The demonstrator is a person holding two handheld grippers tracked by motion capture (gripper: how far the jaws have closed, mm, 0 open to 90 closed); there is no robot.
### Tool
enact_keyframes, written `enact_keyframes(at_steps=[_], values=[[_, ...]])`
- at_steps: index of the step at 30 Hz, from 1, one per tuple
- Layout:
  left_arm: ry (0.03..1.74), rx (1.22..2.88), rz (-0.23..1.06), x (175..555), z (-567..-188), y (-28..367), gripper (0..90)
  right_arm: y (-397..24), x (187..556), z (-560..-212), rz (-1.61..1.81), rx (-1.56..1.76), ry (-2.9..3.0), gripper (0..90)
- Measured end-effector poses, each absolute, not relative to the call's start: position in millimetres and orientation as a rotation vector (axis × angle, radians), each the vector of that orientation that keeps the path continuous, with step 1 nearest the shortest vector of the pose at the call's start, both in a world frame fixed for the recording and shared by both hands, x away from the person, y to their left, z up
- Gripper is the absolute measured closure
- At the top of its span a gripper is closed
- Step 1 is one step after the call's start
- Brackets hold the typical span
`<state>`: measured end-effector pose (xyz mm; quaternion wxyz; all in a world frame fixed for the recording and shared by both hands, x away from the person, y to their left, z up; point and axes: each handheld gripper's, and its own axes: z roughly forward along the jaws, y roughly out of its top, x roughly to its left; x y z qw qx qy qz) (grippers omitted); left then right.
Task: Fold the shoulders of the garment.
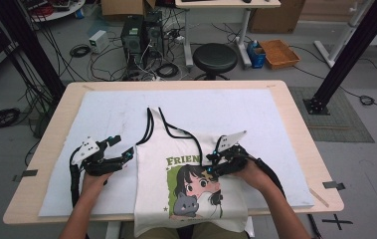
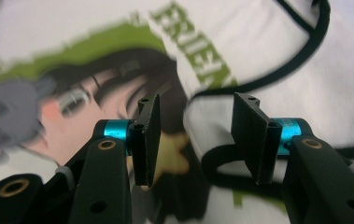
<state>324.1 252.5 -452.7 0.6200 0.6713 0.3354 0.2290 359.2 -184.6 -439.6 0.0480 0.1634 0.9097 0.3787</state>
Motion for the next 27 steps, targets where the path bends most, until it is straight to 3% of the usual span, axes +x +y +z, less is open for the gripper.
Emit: enact_keyframes(at_steps=[1,2,3,14,15,18,27], values=[[0.772,1.543,0.526,324,-453,253,24.7,-185,357,-443,1.103,0.468,2.746,65.7],[0.771,1.543,0.528,324,-453,252,24.7,-187,356,-443,1.097,0.471,2.712,81.5],[0.770,1.547,0.531,324,-453,252,24.6,-189,355,-442,1.085,0.466,2.700,84.6],[0.780,1.542,0.534,324,-453,252,24.7,-236,340,-435,1.106,0.470,2.741,85.5],[0.780,1.542,0.533,324,-452,252,24.7,-238,340,-436,1.135,0.481,2.746,82.4],[0.793,1.538,0.516,324,-452,252,24.7,-244,344,-434,1.364,0.566,2.760,58.2],[0.842,1.602,0.424,351,-420,242,24.7,-267,354,-425,1.423,0.828,2.387,22.7]])
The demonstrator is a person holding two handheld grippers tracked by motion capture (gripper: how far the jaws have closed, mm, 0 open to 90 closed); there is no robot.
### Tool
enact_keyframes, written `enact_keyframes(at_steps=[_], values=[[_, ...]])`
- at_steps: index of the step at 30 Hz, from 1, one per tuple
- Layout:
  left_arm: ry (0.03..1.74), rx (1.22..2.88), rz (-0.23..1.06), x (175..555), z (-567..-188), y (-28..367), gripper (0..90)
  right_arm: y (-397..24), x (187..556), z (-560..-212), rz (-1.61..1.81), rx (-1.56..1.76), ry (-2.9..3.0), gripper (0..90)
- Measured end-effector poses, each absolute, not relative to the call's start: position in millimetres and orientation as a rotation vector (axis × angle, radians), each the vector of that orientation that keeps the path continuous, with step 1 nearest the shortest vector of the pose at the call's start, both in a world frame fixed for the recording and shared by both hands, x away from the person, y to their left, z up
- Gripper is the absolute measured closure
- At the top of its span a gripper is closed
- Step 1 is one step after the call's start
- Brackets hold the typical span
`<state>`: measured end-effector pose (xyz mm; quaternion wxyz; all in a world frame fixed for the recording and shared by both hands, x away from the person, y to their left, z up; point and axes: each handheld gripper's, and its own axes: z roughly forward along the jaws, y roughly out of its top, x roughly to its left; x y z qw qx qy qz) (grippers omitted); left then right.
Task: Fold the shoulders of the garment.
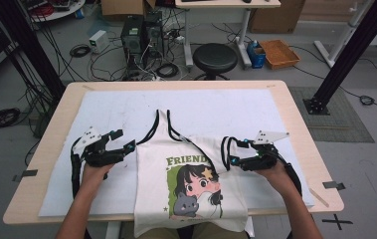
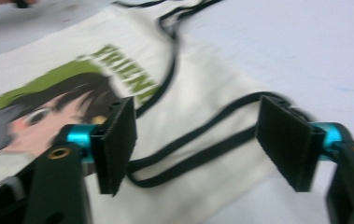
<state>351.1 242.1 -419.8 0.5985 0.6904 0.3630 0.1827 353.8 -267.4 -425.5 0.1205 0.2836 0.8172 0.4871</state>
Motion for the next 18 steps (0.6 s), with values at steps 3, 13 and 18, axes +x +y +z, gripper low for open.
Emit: enact_keyframes(at_steps=[3,13,18], values=[[0.847,1.644,0.399,372,-405,235,24.7,-275,357,-423,1.434,0.913,2.297,19.6],[0.926,1.720,0.312,429,-388,204,24.7,-308,359,-419,1.465,1.004,2.153,19.6],[0.917,1.736,0.310,453,-389,189,24.7,-317,359,-420,1.477,1.033,2.125,19.6]])
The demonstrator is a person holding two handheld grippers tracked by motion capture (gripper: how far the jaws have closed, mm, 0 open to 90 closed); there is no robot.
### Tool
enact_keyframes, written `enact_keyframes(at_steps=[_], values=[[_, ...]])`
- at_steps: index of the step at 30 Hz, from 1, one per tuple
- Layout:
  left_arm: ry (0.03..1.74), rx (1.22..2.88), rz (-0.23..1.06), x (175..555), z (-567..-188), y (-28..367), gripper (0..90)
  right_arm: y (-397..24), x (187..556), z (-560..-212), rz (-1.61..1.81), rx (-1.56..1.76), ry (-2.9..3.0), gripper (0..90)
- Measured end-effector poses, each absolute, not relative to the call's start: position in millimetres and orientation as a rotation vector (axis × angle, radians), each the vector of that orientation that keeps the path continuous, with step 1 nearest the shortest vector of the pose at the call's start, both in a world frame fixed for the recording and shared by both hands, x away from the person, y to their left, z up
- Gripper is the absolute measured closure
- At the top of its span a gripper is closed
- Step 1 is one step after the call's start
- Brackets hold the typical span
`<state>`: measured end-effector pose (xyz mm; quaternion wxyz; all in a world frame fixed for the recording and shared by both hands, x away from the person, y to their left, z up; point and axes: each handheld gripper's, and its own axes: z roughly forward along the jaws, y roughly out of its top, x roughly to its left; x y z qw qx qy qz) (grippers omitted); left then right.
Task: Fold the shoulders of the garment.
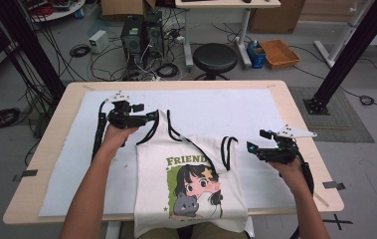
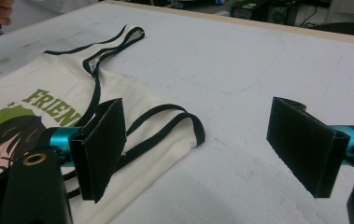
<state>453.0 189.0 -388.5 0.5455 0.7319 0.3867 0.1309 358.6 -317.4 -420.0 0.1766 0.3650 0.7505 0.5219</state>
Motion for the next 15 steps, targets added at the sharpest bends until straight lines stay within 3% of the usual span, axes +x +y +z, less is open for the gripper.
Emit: enact_keyframes(at_steps=[8,15], values=[[1.013,1.852,0.374,480,-420,168,27.4,-324,361,-425,1.468,1.065,2.115,19.6],[1.023,2.009,0.459,483,-437,153,43.5,-328,361,-427,1.470,1.075,2.107,19.6]])
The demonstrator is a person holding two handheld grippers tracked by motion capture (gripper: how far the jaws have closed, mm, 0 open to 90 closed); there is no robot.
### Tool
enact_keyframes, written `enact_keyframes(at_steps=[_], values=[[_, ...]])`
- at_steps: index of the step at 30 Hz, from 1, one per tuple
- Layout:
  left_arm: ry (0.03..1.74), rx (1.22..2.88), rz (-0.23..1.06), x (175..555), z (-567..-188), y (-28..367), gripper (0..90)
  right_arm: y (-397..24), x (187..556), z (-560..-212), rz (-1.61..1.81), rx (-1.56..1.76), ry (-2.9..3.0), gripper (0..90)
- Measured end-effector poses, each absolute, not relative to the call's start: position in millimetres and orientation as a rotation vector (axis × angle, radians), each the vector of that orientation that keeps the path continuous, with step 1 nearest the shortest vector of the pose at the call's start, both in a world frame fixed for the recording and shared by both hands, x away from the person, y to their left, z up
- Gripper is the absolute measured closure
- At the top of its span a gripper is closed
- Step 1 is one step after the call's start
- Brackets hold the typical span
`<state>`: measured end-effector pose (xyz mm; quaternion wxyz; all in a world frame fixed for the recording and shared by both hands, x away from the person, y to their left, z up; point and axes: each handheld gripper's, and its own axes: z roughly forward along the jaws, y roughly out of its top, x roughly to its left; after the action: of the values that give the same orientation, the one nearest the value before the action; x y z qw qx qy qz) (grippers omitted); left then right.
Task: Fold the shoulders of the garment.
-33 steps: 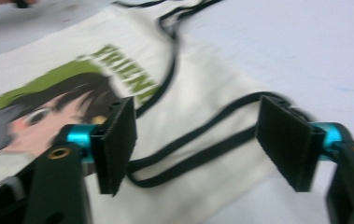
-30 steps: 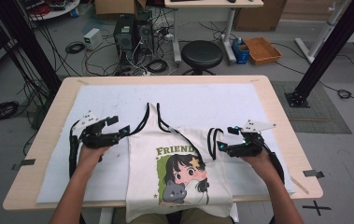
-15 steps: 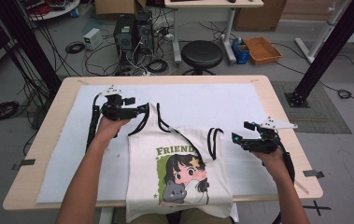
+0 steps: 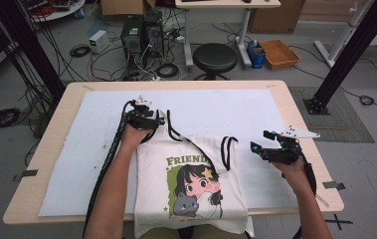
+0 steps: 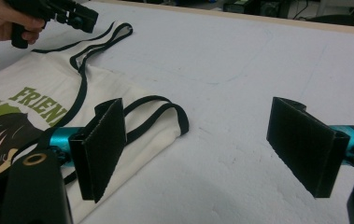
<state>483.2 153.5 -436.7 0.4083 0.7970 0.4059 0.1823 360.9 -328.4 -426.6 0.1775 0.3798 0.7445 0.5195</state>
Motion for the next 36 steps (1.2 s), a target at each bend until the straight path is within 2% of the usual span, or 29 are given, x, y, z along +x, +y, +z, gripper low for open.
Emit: enact_keyframes(at_steps=[2,4,6,7,9,14,23,25,27,28,31,32,33,35,36], values=[[1.004,2.047,0.455,483,-439,150,48.4,-328,361,-427,1.471,1.090,2.105,19.6],[0.982,2.111,0.442,482,-443,147,62.3,-328,361,-428,1.470,1.085,2.109,19.6],[0.980,2.116,0.450,481,-445,145,70.8,-327,361,-428,1.467,1.083,2.109,19.6],[0.983,2.105,0.426,481,-445,147,79.2,-327,360,-427,1.471,1.087,2.108,19.6],[0.991,2.093,0.404,481,-444,149,85.4,-327,360,-427,1.473,1.079,2.103,19.6],[0.996,2.057,0.378,480,-442,152,88.6,-327,359,-426,1.474,1.079,2.103,19.6],[0.978,1.979,0.344,478,-437,153,89.1,-327,358,-427,1.466,1.085,2.110,19.6],[1.020,1.990,0.410,478,-436,153,85.7,-326,358,-427,1.466,1.082,2.111,19.6],[1.106,1.969,0.419,482,-440,152,48.5,-325,358,-427,1.467,1.079,2.114,19.6],[1.117,1.975,0.402,483,-443,152,45.0,-325,358,-427,1.466,1.078,2.115,19.6],[1.099,2.058,0.459,483,-449,146,40.0,-325,358,-428,1.466,1.073,2.117,19.6],[1.078,2.069,0.475,482,-449,144,42.2,-325,358,-428,1.464,1.078,2.117,19.6],[1.038,2.078,0.455,481,-448,144,51.7,-325,359,-428,1.462,1.082,2.121,19.6],[0.979,2.118,0.483,478,-447,139,82.1,-325,359,-428,1.458,1.086,2.121,19.6],[0.968,2.127,0.495,478,-446,138,83.5,-325,359,-428,1.458,1.082,2.121,19.6]])
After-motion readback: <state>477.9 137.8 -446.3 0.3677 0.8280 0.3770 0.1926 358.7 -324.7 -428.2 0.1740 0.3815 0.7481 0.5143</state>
